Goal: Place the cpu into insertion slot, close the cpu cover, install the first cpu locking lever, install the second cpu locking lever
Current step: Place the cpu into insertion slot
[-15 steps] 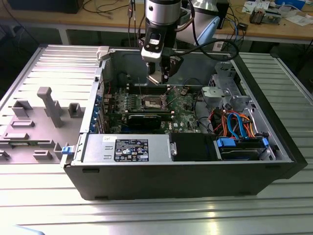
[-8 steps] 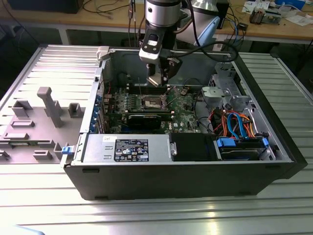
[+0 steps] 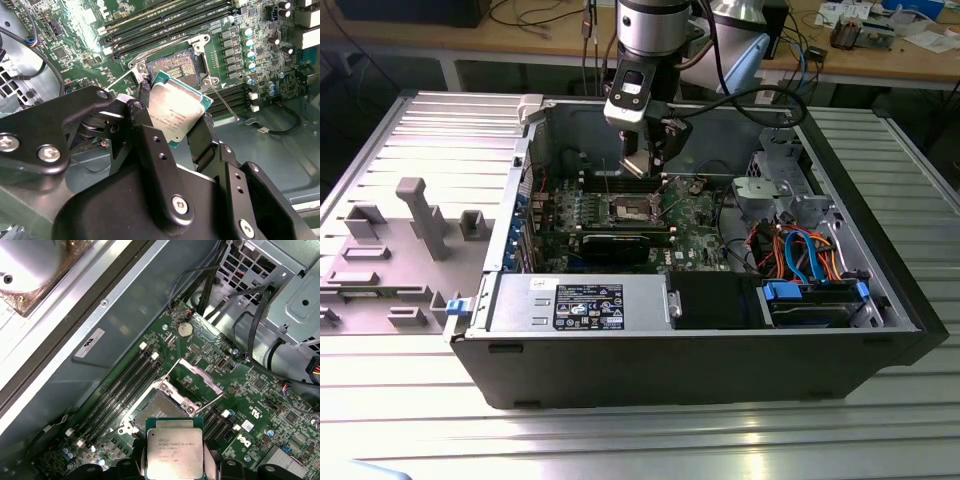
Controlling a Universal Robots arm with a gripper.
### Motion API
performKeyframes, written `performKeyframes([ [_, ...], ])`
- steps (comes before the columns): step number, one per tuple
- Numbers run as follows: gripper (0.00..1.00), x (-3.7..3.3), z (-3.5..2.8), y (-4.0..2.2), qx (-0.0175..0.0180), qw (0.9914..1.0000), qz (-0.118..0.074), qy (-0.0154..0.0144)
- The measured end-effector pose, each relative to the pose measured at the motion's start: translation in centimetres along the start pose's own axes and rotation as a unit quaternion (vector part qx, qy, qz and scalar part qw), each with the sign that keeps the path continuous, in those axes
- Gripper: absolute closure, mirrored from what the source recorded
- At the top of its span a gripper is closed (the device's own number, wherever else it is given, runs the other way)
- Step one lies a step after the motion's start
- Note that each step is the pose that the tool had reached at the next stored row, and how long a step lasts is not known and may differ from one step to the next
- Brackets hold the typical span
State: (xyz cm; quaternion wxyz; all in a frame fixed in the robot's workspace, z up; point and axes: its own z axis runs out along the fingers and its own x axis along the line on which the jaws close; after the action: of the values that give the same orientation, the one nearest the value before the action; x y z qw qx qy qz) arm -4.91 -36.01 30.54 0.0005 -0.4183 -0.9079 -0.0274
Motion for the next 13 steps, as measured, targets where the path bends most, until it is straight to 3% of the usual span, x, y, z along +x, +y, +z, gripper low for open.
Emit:
performKeyframes([
  [9, 0.45, 0.0, 0.04, 0.01, 0.0001, 0.99999, 0.004, -0.0005],
  [11, 0.45, 0.0, 0.12, -0.01, -0.0001, 0.99984, 0.018, -0.0011],
  [13, 0.45, -0.01, 0.34, -0.02, -0.0005, 0.99917, 0.041, -0.0022],
])
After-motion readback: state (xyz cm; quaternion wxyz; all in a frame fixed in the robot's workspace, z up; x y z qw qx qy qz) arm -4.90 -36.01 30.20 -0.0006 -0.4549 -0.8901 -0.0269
